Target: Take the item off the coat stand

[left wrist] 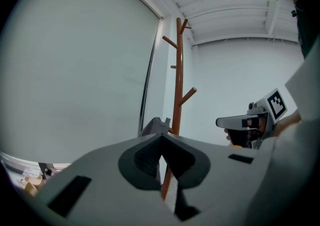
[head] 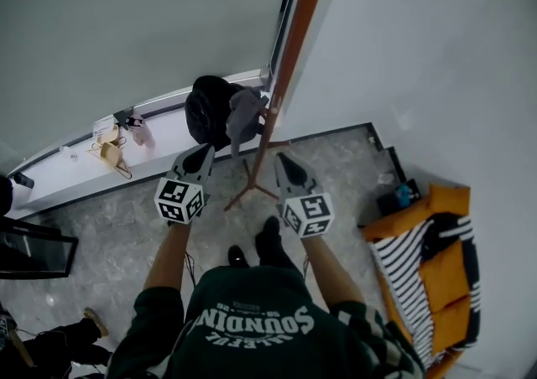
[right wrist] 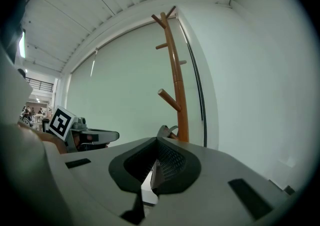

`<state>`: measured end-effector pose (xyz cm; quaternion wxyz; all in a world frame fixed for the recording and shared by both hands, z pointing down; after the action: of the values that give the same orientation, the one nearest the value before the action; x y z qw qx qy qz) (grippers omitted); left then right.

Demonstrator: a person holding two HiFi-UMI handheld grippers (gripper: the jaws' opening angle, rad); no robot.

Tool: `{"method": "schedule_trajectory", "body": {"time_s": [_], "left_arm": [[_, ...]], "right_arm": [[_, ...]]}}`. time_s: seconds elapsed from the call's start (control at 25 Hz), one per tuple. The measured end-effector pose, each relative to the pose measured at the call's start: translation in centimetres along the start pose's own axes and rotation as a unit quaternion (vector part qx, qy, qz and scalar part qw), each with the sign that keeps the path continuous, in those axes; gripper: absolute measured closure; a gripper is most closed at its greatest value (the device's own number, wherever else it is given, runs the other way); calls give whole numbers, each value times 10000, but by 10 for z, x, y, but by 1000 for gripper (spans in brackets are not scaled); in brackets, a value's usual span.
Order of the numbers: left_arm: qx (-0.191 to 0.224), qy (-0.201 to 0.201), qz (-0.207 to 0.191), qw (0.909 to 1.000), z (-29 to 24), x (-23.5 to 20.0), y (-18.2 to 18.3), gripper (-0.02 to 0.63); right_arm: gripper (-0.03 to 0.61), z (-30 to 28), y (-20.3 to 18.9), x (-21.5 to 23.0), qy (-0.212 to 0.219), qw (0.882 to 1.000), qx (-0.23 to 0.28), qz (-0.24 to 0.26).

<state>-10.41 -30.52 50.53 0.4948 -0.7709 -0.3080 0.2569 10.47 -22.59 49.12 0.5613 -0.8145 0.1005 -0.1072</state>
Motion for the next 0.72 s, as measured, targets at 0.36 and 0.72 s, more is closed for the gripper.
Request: {"method": "schedule_trajectory", "body": {"time_s": [0.36,0.72], "left_arm": [[62,-151,-9,9999,-24,-7,8,488],[-28,-208,-62,9998,-37,-5,5,373]], "right_arm": [[580,-1,-2,11,-60,9999,-92,-7],[578,2,-9,23,-160,9996,-230,-93]]}}
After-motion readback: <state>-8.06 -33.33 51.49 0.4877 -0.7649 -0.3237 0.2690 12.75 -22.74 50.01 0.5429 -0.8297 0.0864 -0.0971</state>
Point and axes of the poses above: the fingertips, and each gripper's own axes: z backward along the fingers, x to its right, y out of its top, the point moved 5 cm from there along z, backward along the fingers, and after that the axes turned 13 degrees about -x, right-handed, at the moved point
